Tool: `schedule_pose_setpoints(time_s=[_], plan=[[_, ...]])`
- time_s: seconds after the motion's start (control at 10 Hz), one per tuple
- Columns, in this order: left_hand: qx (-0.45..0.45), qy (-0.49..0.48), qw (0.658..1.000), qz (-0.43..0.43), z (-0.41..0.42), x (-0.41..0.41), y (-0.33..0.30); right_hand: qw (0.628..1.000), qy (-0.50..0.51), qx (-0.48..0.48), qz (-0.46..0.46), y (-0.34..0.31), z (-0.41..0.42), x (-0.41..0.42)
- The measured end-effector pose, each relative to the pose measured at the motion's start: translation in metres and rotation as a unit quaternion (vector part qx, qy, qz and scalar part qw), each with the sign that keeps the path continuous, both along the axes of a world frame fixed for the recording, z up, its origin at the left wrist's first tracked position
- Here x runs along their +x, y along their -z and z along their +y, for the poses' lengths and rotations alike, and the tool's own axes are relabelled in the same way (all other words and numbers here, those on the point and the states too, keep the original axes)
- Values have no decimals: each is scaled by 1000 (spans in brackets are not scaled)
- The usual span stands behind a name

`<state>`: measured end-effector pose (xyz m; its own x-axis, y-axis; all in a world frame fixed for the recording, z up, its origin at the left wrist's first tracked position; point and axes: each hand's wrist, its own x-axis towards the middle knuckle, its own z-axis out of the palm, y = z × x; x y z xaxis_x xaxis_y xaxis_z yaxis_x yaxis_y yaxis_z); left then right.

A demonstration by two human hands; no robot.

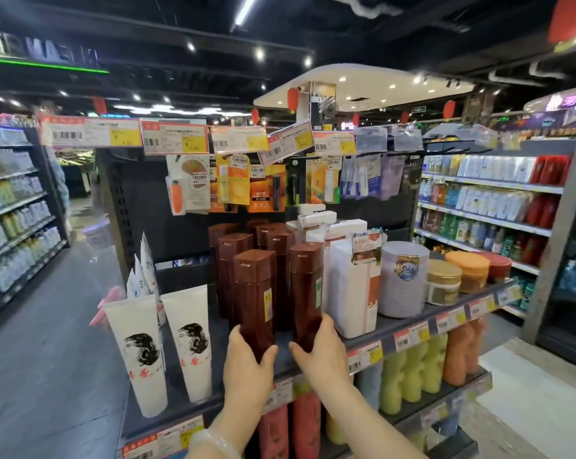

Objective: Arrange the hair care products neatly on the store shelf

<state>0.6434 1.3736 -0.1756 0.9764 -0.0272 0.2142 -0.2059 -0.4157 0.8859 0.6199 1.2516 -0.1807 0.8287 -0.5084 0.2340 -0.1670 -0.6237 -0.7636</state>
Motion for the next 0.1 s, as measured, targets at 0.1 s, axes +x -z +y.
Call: schedule_pose_setpoints(time_s=[0.1], plan=[[-28, -25, 999, -31, 2, -8, -1, 998, -30, 29, -53, 5, -3, -8]])
